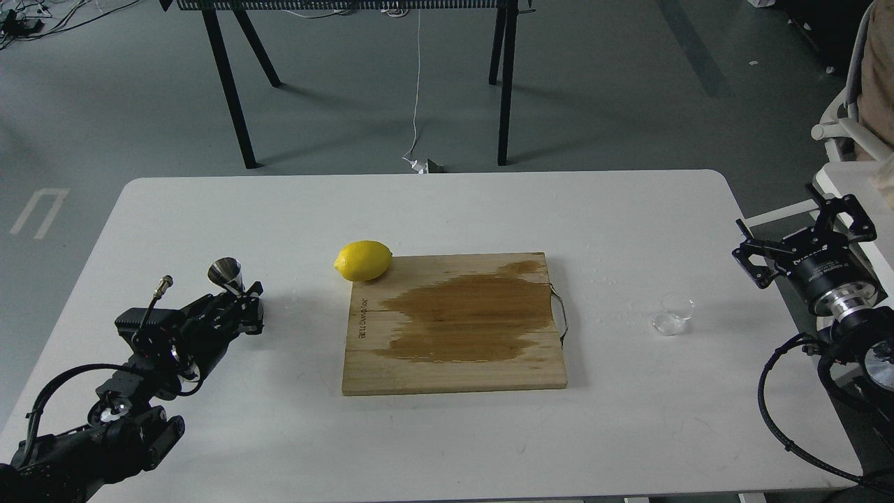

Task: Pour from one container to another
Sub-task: 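Adjust the grip and lift the jigger slightly with the left gripper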

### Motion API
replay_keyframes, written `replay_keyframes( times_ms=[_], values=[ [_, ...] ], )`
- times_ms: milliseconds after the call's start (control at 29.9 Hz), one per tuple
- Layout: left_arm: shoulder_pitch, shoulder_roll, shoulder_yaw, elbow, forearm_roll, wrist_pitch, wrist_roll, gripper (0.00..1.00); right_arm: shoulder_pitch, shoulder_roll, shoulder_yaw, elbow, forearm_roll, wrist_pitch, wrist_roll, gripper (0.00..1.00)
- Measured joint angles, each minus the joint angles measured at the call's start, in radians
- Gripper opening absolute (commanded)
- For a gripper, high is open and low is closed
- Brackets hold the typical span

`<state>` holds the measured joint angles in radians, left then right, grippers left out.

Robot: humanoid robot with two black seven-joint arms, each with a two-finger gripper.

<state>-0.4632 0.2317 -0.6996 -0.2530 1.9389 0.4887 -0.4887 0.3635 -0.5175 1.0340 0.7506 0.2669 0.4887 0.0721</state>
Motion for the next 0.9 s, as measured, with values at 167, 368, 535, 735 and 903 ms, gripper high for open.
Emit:
replay_keyframes(
  times_ms=[167, 368, 535, 735, 903],
  values=[
    [-0.002, 0.003, 0.001, 0.000, 0.001, 0.000, 0.000, 0.12, -0.002, 0.001, -0.001, -0.002, 0.000, 0.000, 0.000, 1.00],
    [-0.002, 0.004, 0.000, 0.000, 0.001, 0.001, 0.000, 0.07, -0.004, 0.002, -0.001, -0.004, 0.000, 0.000, 0.000, 1.00],
    [-0.003, 0.004, 0.000, 0.000, 0.000, 0.000, 0.000, 0.05, -0.005, 0.002, 0.000, -0.006, 0.000, 0.000, 0.000, 1.00],
    [-0.003, 0.006, 0.000, 0.000, 0.000, 0.000, 0.000, 0.05, -0.006, 0.002, -0.001, -0.006, 0.000, 0.000, 0.000, 1.00],
    [-0.010, 0.012, 0.000, 0.000, 0.001, -0.001, 0.000, 0.05, -0.008, 0.004, -0.002, -0.004, 0.000, 0.000, 0.000, 1.00]
  ],
)
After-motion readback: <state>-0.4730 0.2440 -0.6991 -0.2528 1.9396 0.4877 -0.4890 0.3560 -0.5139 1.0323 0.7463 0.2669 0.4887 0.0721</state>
